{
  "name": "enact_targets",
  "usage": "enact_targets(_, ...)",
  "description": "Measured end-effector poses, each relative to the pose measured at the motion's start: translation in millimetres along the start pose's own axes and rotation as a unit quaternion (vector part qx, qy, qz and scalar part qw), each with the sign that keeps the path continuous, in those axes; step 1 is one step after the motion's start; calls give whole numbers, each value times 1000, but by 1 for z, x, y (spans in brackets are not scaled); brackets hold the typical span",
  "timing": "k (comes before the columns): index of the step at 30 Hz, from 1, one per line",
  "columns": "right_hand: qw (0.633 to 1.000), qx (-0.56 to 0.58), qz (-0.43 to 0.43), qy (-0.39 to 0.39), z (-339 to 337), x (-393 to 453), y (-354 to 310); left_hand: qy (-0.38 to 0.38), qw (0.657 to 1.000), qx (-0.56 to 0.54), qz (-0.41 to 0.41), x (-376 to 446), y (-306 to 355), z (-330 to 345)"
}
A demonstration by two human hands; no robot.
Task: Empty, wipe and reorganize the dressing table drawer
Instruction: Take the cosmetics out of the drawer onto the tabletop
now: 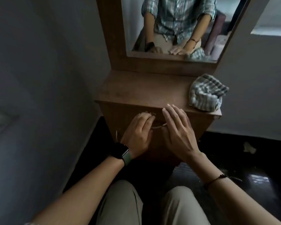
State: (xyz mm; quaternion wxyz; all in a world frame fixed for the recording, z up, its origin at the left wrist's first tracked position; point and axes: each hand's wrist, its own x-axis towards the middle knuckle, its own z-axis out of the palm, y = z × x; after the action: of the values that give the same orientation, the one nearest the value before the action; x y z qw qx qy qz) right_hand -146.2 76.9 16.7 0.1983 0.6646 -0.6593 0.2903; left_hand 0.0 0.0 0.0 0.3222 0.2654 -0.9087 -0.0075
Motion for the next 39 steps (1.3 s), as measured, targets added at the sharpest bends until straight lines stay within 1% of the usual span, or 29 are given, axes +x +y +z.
enact_targets(1, 1000, 2, -8, 5, 4, -4, -2, -6, 1000, 13, 8, -2, -2, 5)
enact_targets(3, 999, 5, -36, 14, 15, -12, -2, -32, 999, 38, -2, -5, -8, 16)
enact_targets(5, 999, 2, -27, -21, 29, -18, 1, -62, 996, 63, -22, -6, -16, 25)
enact_targets(6, 999, -1, -17, -49, 36, -21, 3, -94, 993, 74, -20, -7, -18, 29)
enact_targets(8, 997, -15, -2, -82, 46, -21, 4, -135, 986, 93, -8, -6, -21, 33)
enact_targets(10, 996, -27, 5, -86, 52, -21, 1, -147, 984, 99, -6, -5, -21, 37)
enact_targets(13, 996, -11, 35, -76, 50, -14, -9, -119, 988, 90, -29, -7, -15, 42)
enact_targets(16, 995, -3, 51, -82, 46, -8, -13, -62, 995, 73, -39, -8, -11, 42)
enact_targets(19, 997, 0, 49, -59, 44, -16, -19, 2, 997, 74, -23, -18, -8, 38)
enact_targets(23, 998, 18, 49, -38, 29, -42, -39, 24, 998, 64, -13, -46, 3, 24)
enact_targets(25, 998, 26, 42, -38, 18, -56, -50, 19, 998, 52, -11, -62, 12, 13)
enact_targets(27, 997, 36, 37, -53, 6, -71, -62, 2, 999, 36, 5, -77, 19, -2)
enact_targets(31, 994, 44, 42, -90, -17, -105, -87, -75, 995, 28, 66, -102, 32, -39)
enact_targets(33, 996, 42, 32, -76, -25, -121, -98, -117, 990, 23, 81, -113, 40, -55)
enact_targets(35, 999, 36, 16, -35, -31, -135, -108, -146, 986, 8, 84, -125, 48, -67)
enact_targets(37, 999, 31, 5, -6, -35, -147, -116, -159, 983, -5, 92, -136, 55, -76)
enact_targets(39, 1000, 27, -3, -4, -39, -157, -122, -155, 983, -5, 100, -145, 63, -82)
